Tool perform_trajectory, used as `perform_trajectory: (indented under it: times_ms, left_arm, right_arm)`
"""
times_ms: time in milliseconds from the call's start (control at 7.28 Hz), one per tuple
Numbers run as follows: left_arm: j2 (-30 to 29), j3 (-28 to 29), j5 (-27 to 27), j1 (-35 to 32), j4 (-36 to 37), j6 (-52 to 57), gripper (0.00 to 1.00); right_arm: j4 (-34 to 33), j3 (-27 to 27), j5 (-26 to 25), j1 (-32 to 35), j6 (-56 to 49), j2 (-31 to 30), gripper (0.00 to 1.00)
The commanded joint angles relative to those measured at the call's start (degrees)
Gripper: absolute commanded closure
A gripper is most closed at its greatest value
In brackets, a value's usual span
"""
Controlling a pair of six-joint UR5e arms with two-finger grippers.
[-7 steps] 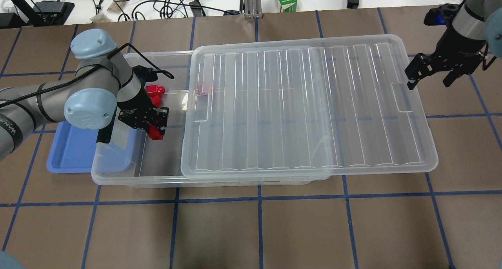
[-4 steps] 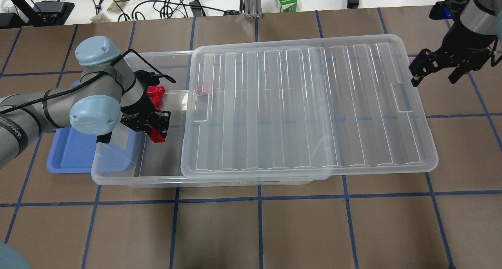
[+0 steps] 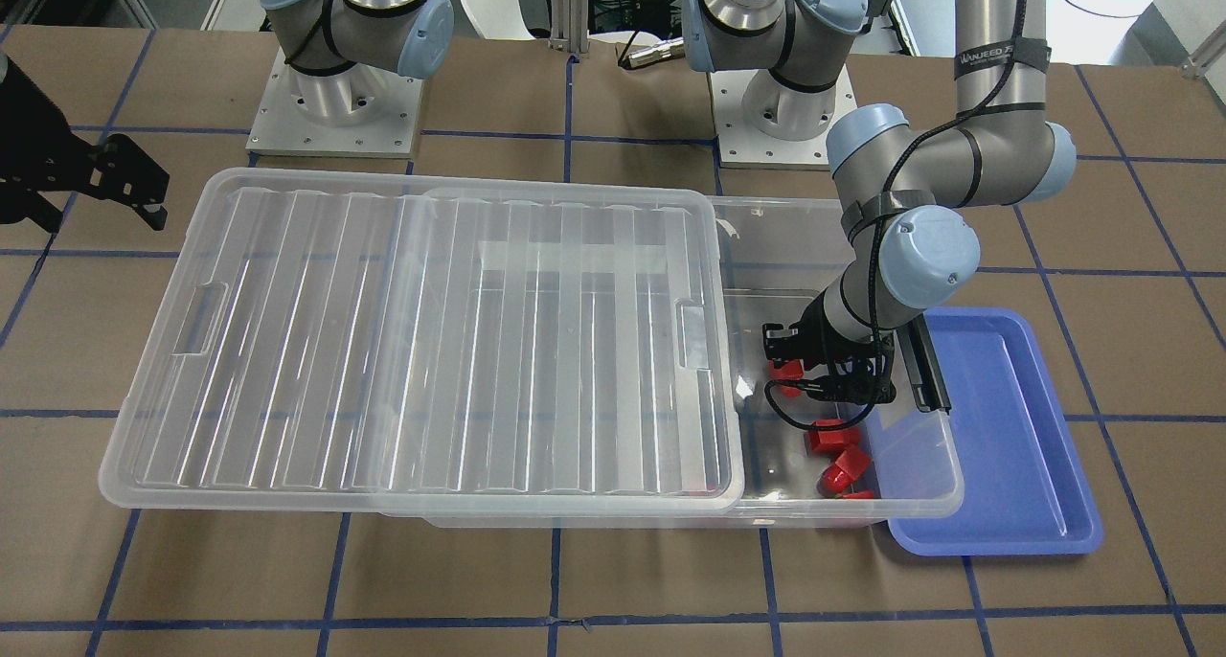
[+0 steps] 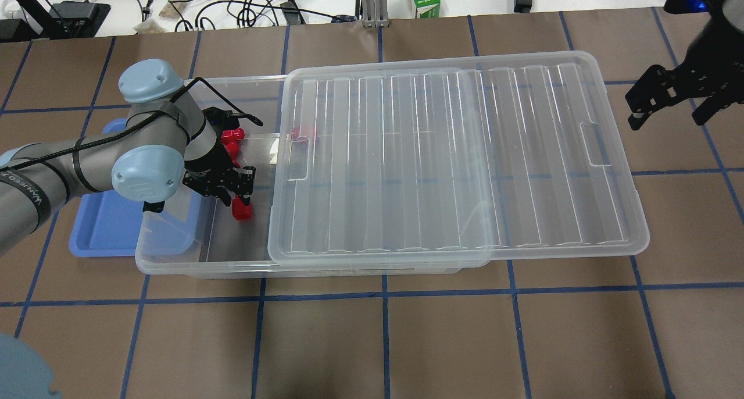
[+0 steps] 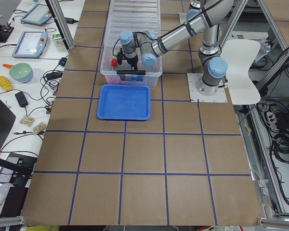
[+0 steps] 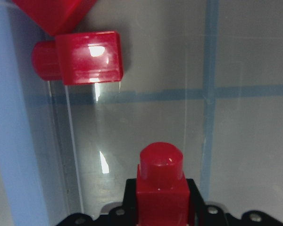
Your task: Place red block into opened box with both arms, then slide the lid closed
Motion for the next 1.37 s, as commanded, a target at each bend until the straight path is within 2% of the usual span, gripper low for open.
perform_trajectory:
  times_ms: [0,137,275,550,687,824,1099,1237]
  left_arm:
    - [0.7,0.6,0.1,0.0,0.4,-0.3,0.0]
    - [2.4,2.2,0.2,0.4,0.0,-0.3,0.0]
    - [4.6,6.8,0.6,-0.2,-5.3,-0.3,0.0]
    - [9.0,16.9,0.4,-0.3,-21.0,-0.2,0.0]
    - [11.2,20.0,0.4,-0.4,-25.6,-0.3,0.0]
    - [14.3,21.5,0.8,-0.9,-29.2,-0.3,0.0]
    - [20.0,21.5,0.9,-2.0,-31.9,-0.8,0.0]
    - [18.7,21.9,0.7,-2.5,-30.8,-0.9,0.0]
  right_arm:
    - [1.9,0.4,-0.3,1.0,1.8,-3.0,0.0]
    - [2.2,0.6,0.2,1.1,1.8,-3.1,0.0]
    - [1.5,1.2,-0.3,1.1,1.0,-2.2,0.0]
    - [0.8,1.9,-0.3,0.8,0.6,-1.6,0.0]
    - [0.7,2.0,-0.4,0.4,-1.8,-1.5,0.0]
    - [-1.5,2.0,-0.7,-0.3,-5.1,0.4,0.0]
    - [-5.8,2.0,-0.7,-2.1,-8.2,3.9,0.0]
    - [-7.5,2.1,-0.8,-2.6,-8.9,5.6,0.0]
